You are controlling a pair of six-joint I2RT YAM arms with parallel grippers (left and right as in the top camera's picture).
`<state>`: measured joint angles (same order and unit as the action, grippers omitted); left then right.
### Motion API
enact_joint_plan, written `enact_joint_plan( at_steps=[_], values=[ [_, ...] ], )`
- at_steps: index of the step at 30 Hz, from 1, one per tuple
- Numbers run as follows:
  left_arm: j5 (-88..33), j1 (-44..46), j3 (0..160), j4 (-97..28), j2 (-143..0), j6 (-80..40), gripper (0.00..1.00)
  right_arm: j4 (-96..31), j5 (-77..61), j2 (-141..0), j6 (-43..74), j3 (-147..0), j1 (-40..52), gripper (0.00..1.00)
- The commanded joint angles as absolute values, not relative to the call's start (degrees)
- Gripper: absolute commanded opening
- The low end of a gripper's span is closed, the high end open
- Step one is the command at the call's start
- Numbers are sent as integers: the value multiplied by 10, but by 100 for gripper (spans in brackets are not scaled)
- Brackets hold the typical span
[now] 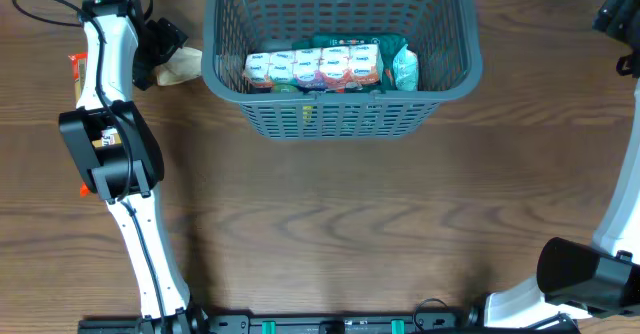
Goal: Pack container
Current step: 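Grasp the crumpled beige pouch with the left gripper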
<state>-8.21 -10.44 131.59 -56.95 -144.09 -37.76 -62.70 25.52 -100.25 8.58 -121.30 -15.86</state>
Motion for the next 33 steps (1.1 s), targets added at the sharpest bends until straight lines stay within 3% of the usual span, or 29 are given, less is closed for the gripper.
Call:
enact_joint_plan(
  at_steps=[1,14,15,18,19,25,33],
  values=[
    [-68,-107,1310,-568,-1463,-387,99,-627,261,-997,94,-1219,-163,99],
    [-69,-108,1307,-573,-1496,-386,99,-627,261,-997,94,-1219,-163,99],
    [-69,-108,1307,-572,-1496,-386,88,-627,261,-997,94,-1219,-163,99],
    [-69,-109,1307,-573,-1496,-366,9,-627,261,-997,94,-1219,-163,99],
    [-71,-109,1307,-575,-1496,-365,6,-627,261,-997,94,-1219,-163,99],
    [-140,-112,1307,-560,-1490,-294,6,-627,261,-997,94,-1219,-163,99],
    [-189,-136,1312,-540,-1400,-293,6,-627,261,-997,94,-1219,-163,99]
  ],
)
